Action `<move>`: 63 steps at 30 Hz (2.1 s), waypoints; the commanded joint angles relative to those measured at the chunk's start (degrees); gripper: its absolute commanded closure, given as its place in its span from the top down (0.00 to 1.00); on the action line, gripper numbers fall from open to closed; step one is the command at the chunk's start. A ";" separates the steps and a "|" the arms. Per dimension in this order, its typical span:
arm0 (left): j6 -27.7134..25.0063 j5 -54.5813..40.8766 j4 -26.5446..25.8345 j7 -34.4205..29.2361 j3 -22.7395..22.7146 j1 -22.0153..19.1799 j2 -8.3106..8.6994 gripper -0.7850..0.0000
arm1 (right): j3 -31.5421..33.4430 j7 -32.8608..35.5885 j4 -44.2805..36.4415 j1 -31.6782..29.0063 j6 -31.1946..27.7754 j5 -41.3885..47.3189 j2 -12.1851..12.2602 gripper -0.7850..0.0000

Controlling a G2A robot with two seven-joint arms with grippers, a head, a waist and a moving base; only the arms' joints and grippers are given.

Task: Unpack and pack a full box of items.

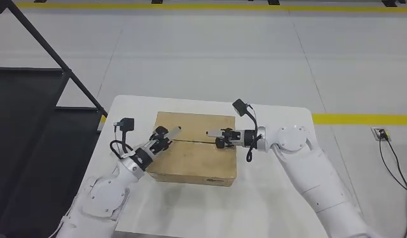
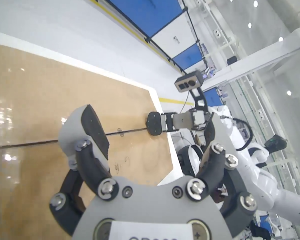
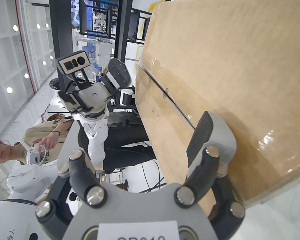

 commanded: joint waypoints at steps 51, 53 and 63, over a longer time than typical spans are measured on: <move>5.49 -37.38 35.49 1.42 -4.16 -7.29 -3.32 1.00 | 0.29 -0.62 0.62 -0.97 -1.24 0.79 0.23 1.00; 3.81 -37.86 36.13 0.99 -4.17 -8.18 -3.46 1.00 | 0.29 -0.62 0.62 -0.97 -1.24 0.79 0.23 1.00; -4.81 -34.52 28.81 2.41 -7.24 -5.44 -3.03 1.00 | 0.29 -0.62 0.62 -0.97 -1.24 0.79 0.23 1.00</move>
